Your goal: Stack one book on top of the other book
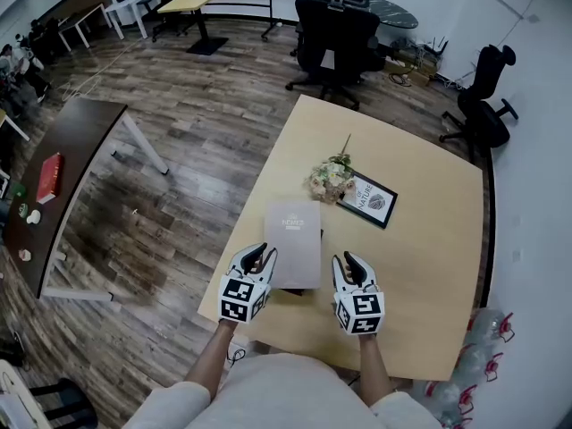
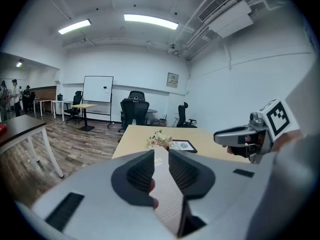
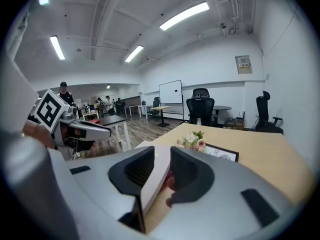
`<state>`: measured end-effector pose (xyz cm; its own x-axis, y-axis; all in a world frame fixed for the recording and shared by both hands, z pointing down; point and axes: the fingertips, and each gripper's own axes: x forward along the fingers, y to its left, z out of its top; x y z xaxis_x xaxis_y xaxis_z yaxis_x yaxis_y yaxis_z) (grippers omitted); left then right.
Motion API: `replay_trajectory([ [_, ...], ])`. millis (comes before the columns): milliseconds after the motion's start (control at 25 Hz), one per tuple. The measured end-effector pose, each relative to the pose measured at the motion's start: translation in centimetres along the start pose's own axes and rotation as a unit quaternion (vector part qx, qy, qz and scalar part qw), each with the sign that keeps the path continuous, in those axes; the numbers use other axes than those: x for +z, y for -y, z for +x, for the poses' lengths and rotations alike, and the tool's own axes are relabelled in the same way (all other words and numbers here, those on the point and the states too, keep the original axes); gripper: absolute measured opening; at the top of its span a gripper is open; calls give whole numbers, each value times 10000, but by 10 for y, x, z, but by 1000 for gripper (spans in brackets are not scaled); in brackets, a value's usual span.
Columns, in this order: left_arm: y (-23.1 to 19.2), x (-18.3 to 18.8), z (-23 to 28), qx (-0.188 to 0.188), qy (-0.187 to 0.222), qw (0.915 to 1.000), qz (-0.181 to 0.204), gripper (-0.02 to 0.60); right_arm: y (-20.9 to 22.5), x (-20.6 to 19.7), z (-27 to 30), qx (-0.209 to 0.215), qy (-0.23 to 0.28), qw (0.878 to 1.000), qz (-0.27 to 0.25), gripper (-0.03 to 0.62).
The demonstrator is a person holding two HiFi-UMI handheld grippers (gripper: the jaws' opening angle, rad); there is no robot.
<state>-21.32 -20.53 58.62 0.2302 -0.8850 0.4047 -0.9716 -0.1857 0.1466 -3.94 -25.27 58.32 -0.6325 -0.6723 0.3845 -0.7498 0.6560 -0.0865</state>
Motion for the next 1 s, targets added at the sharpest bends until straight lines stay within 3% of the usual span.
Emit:
replay_trajectory([
  [560,31,23,-4,-314,227,9990,230,12,38,14,-67,-870,413,9954,-4,5],
  [1000,63,33,3,-610,267,9965,501,12,71,5,-119,-1377,549,9889,75,5],
])
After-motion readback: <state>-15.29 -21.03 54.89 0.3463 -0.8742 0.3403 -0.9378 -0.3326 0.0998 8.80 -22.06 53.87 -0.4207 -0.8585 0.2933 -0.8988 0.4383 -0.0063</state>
